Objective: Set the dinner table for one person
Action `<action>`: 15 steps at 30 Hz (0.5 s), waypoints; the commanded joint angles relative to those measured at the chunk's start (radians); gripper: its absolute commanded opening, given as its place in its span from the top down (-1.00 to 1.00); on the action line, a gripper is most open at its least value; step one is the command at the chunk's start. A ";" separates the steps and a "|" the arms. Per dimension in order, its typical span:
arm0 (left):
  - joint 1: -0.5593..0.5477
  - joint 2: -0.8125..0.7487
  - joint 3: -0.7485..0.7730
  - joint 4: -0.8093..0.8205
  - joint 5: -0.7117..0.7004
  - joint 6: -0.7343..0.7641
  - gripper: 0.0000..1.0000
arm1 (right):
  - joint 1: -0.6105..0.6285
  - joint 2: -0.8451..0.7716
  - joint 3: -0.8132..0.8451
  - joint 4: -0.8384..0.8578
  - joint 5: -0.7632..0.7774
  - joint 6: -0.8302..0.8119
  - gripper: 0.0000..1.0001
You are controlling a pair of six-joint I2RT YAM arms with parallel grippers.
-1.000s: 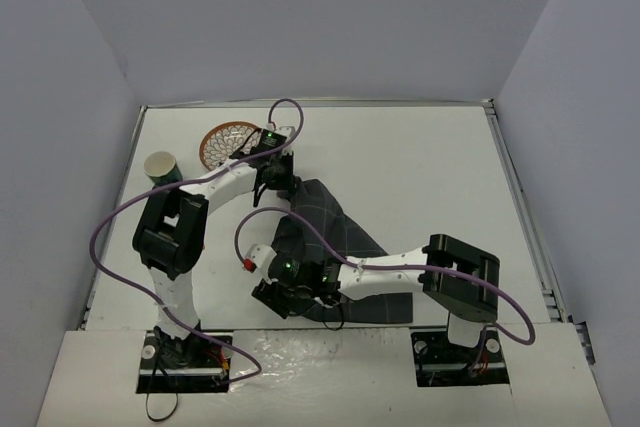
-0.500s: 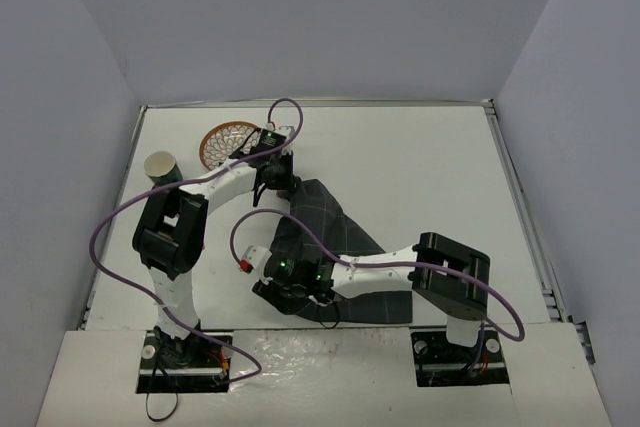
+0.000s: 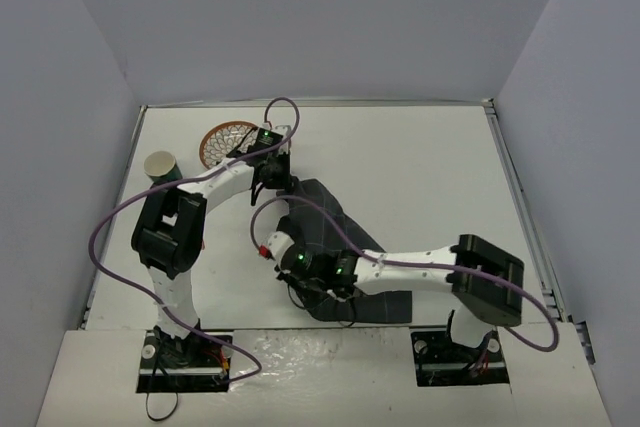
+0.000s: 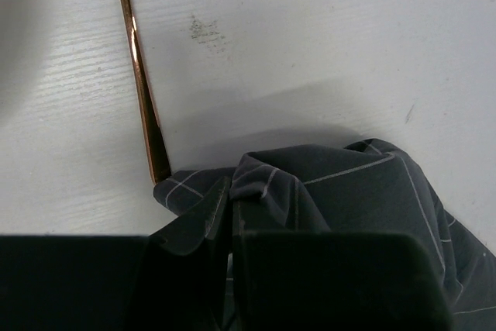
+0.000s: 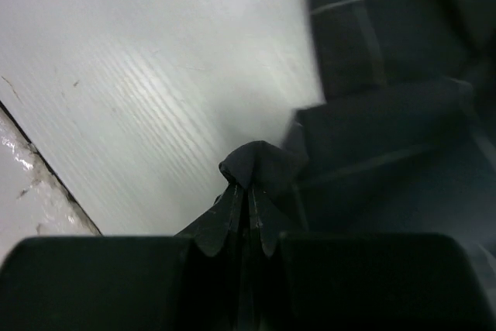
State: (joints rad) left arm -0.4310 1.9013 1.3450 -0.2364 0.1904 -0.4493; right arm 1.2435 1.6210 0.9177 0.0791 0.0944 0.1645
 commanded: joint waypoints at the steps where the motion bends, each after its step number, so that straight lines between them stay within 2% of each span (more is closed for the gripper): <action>1: 0.015 -0.093 0.024 -0.050 -0.008 -0.007 1.00 | -0.110 -0.292 0.022 -0.081 0.147 0.045 1.00; 8: 0.016 -0.166 0.036 -0.127 -0.005 0.000 1.00 | -0.410 -0.537 0.075 -0.211 0.208 0.046 1.00; 15: 0.017 -0.300 0.072 -0.220 -0.009 0.024 1.00 | -0.660 -0.627 0.126 -0.235 0.224 0.009 1.00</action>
State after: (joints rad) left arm -0.4217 1.7411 1.3463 -0.4018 0.1833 -0.4470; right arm 0.6703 1.0254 0.9790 -0.1490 0.2795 0.1995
